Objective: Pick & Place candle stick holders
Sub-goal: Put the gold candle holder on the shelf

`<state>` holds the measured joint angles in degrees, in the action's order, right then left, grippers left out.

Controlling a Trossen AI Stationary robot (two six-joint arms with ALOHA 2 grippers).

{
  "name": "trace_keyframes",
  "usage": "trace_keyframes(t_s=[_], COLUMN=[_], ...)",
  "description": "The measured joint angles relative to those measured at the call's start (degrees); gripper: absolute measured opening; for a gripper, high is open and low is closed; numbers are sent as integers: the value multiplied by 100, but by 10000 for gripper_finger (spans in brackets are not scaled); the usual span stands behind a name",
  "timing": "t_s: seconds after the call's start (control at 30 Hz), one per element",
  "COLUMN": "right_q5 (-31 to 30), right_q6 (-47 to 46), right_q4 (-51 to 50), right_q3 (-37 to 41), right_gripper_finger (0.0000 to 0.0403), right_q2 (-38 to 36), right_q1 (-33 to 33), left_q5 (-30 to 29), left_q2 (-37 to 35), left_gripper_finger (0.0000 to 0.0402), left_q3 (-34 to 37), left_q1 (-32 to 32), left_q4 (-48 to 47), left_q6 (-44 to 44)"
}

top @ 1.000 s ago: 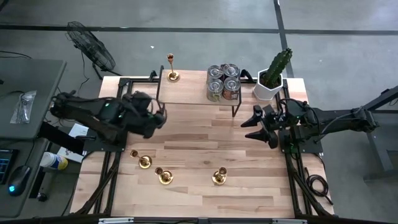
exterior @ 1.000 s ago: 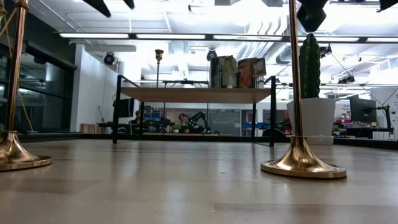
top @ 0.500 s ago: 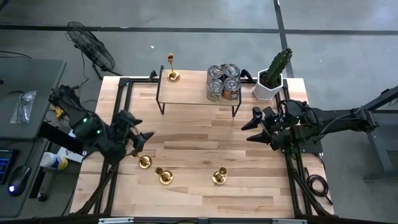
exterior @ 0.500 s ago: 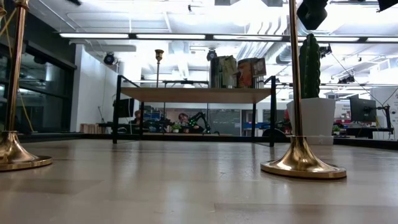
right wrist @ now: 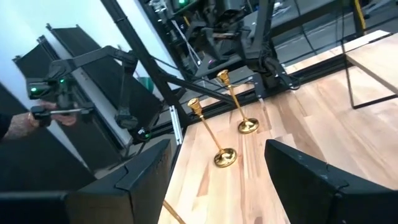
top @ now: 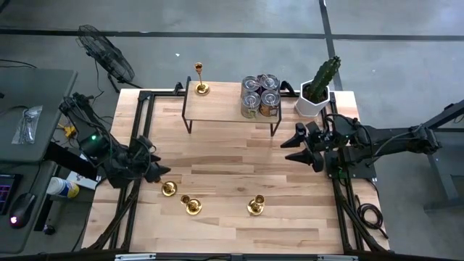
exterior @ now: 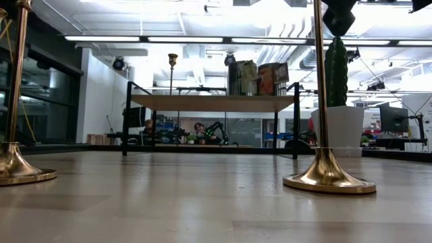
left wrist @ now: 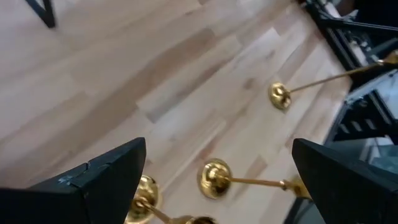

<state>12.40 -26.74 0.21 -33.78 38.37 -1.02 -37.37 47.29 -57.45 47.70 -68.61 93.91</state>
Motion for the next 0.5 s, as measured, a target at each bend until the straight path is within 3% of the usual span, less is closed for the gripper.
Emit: trace_keyframes(t_s=[0.2,0.37,0.5], right_q5=[-198,-199,-198], right_q6=[-2,-53,-64], right_q4=[0,-2,-2], right_q3=[0,0,0], right_gripper_finger=[252,252,252], right_q2=[-1,-2,-1], right_q1=[0,0,0], left_q5=[-374,-383,-234], left_q2=[-26,-37,-187], left_gripper_finger=[397,397,397], left_q3=[0,0,-2], left_q1=[-5,2,227], left_q4=[455,1348,1424], left_q6=[-1087,-2976,-4108])
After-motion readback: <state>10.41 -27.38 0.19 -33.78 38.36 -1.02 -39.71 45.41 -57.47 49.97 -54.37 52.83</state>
